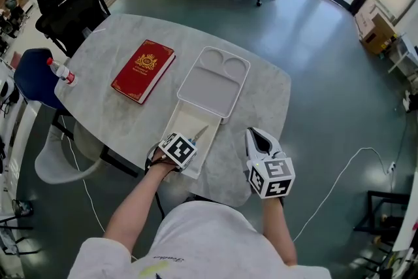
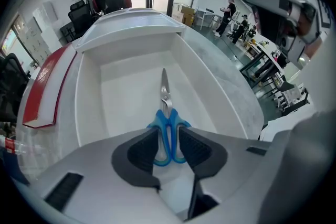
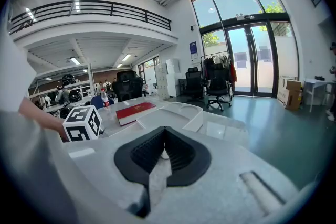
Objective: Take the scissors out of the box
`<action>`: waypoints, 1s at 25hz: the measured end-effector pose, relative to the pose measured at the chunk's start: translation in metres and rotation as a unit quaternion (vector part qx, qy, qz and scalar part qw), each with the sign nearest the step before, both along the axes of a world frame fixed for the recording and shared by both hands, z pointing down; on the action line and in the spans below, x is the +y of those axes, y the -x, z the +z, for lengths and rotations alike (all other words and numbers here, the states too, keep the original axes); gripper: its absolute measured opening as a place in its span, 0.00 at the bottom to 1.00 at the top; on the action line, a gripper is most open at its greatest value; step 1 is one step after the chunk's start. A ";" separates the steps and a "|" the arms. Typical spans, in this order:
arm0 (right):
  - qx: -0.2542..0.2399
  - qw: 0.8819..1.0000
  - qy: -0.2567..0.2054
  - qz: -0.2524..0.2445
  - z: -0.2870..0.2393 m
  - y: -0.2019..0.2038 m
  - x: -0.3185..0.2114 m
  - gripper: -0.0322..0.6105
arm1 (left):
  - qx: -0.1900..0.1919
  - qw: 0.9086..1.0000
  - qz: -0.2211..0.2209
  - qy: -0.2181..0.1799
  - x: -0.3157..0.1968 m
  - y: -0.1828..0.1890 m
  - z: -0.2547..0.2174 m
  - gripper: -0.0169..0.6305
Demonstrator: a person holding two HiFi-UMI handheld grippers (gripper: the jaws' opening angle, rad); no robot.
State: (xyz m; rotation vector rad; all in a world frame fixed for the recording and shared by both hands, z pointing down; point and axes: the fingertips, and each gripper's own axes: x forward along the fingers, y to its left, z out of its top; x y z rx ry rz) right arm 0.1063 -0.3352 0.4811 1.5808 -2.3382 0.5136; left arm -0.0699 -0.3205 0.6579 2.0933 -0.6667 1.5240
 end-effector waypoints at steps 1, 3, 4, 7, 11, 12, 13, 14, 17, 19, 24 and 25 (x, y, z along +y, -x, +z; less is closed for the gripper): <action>0.001 1.000 0.000 0.001 0.000 0.000 0.000 0.06 | 0.002 1.000 -0.001 -0.001 0.000 0.000 0.000 0.21; 0.002 1.000 -0.002 0.001 -0.001 0.002 -0.001 0.06 | 0.004 1.000 -0.002 -0.003 0.000 0.001 0.000 0.20; 0.003 1.000 -0.003 0.002 -0.001 0.003 -0.001 0.06 | 0.006 1.000 -0.002 -0.004 0.000 0.001 0.001 0.19; 0.006 1.000 -0.006 0.003 -0.003 0.006 -0.001 0.06 | 0.008 1.000 -0.001 -0.005 -0.001 0.001 0.001 0.17; 0.009 1.000 -0.009 0.007 -0.007 0.010 -0.002 0.06 | 0.013 1.000 0.002 -0.007 0.000 0.001 0.002 0.16; 0.010 1.000 -0.009 0.008 -0.008 0.010 -0.002 0.06 | 0.013 1.000 0.004 -0.010 0.000 0.001 0.000 0.16; 0.011 1.000 -0.010 0.008 -0.009 0.011 -0.001 0.06 | 0.013 1.000 0.005 -0.015 -0.001 0.001 -0.001 0.15; 0.012 1.000 -0.010 0.008 -0.010 0.011 0.000 0.06 | 0.014 1.000 0.005 -0.018 -0.001 0.001 -0.003 0.15; 0.014 1.000 -0.008 0.008 -0.009 0.013 0.002 0.06 | 0.023 0.999 -0.001 -0.024 -0.002 0.001 -0.007 0.15; 0.016 1.000 -0.008 0.006 -0.009 0.014 0.003 0.06 | 0.029 0.999 -0.007 -0.032 -0.003 0.002 -0.010 0.15; 0.016 1.000 -0.011 -0.005 -0.011 0.019 0.003 0.06 | 0.043 0.997 -0.031 -0.055 -0.006 0.008 -0.021 0.15; 0.016 1.000 -0.012 -0.008 -0.011 0.020 0.004 0.06 | 0.044 0.997 -0.036 -0.060 -0.006 0.010 -0.024 0.15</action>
